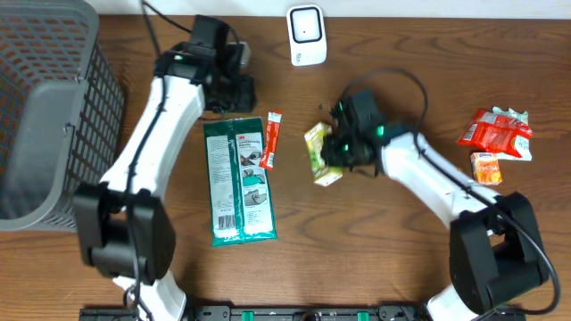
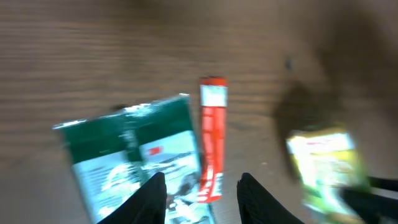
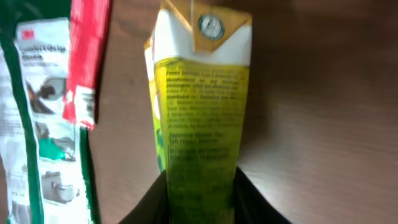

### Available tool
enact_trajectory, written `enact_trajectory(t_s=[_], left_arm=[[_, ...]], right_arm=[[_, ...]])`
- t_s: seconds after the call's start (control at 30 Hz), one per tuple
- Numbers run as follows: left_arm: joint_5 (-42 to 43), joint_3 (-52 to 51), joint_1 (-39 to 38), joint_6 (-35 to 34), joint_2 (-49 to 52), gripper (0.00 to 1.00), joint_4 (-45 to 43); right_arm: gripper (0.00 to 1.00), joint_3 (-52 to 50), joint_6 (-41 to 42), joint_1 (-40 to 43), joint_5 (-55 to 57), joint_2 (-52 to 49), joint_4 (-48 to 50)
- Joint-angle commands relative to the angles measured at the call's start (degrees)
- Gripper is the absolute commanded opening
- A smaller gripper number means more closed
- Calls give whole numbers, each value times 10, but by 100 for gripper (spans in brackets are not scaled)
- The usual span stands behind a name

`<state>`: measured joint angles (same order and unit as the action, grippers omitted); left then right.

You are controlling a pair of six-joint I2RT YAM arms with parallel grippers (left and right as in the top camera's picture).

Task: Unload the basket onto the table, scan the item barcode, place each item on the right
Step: 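Carry the carton up to the white scanner with the right gripper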

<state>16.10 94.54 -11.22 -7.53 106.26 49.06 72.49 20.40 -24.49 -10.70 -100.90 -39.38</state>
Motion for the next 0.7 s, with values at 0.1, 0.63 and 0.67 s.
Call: enact_trajectory(t_s=[0.1, 0.63, 0.67], left_arm=[[-74, 14, 53, -81, -26, 43, 44], [-102, 3, 113, -110, -25, 75, 79], [-102, 3, 113, -110, -25, 80, 79]], right_arm=[[16, 253, -103, -11, 102, 18, -163], [12, 335, -123, -11, 127, 7, -100], [12, 335, -123, -11, 131, 3, -90]])
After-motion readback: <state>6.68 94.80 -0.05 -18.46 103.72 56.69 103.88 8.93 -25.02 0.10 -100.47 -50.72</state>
